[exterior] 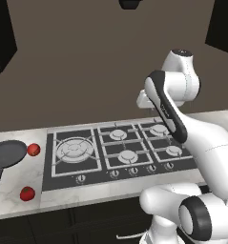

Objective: Place the pan on the rear right burner on the stove. Then place the tomato and the onion in the pan and turn on the rear right burner.

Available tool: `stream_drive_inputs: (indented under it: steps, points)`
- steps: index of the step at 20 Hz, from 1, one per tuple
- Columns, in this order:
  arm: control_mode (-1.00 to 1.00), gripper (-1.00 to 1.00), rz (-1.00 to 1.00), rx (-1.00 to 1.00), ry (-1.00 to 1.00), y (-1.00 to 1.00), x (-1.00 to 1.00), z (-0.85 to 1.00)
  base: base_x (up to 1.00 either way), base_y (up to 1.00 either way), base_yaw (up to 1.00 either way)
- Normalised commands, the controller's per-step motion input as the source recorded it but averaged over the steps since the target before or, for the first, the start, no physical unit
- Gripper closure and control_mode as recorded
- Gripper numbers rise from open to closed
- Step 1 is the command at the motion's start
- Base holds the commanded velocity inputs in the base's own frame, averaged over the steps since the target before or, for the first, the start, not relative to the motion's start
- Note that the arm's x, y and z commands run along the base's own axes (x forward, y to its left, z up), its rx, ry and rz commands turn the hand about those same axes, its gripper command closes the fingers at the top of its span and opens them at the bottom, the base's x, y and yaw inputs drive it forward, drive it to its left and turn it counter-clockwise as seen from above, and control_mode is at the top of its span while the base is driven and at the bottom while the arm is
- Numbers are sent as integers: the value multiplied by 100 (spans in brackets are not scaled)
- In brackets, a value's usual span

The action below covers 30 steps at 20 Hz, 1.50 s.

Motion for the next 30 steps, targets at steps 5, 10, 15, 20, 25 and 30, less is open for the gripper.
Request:
stream_drive_inputs:
  steps: [5, 10, 15, 20, 25, 30]
  points:
    - [-100, -100, 0, 0, 0, 9, -2, 0, 0, 0, 0]
    - [-100, -100, 0, 0, 3, 38, -3, 0, 0, 0, 0]
    - [-100, -100, 0, 0, 1, 42, -15, 0, 0, 0, 0]
    - [-100, -100, 0, 0, 3, 55, -18, 0, 0, 0, 0]
    - [-100, -100, 0, 0, 7, 59, -11, 0, 0, 0, 0]
    - [-100, -100, 0, 0, 8, 57, -3, 0, 0, 0, 0]
